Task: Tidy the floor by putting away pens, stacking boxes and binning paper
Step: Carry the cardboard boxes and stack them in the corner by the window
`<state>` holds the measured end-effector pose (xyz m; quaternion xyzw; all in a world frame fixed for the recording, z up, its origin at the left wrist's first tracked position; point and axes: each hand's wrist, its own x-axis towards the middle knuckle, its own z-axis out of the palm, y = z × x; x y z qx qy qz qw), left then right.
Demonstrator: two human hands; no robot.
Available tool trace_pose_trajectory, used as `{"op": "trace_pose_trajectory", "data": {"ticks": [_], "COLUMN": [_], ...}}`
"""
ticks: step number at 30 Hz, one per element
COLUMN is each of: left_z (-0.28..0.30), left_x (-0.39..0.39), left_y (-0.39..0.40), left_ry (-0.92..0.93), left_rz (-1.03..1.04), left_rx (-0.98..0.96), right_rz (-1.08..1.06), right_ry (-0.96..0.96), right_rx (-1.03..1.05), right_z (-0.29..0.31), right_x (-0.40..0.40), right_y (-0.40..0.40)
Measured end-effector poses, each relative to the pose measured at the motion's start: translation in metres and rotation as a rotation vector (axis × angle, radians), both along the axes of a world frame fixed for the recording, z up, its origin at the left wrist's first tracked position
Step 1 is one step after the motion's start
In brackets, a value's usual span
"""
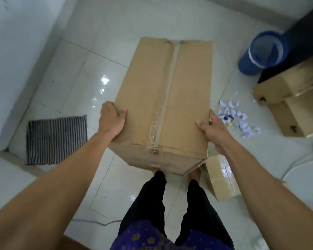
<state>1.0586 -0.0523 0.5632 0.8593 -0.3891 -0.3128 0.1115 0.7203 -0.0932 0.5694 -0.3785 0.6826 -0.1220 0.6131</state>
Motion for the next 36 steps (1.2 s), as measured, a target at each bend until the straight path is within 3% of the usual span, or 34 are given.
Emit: {"op": "trace_pose_trajectory", "data": {"ticks": [13,20,36], "left_z": [0.163,0.232,0.261], "left_x": [0.137,0.185,0.236], "left_y": [-0.001,-0.060,-0.302], "left_ry": [-0.045,-0.075,-0.209], "left_rz": [0.236,0.285,0.355], "left_rx": [-0.275,-0.432,-0.484], "right_rz": [0.311,0.407,0.428], "right_ry": [-0.058,-0.069,-0.162], "right_rx": [-0.225,-0.374,-0.437], "right_z": [0.190,0.276,0.286], "right_x": [0.150,0.211,0.283], "right_y": [-0.076,-0.169,-0.437]}}
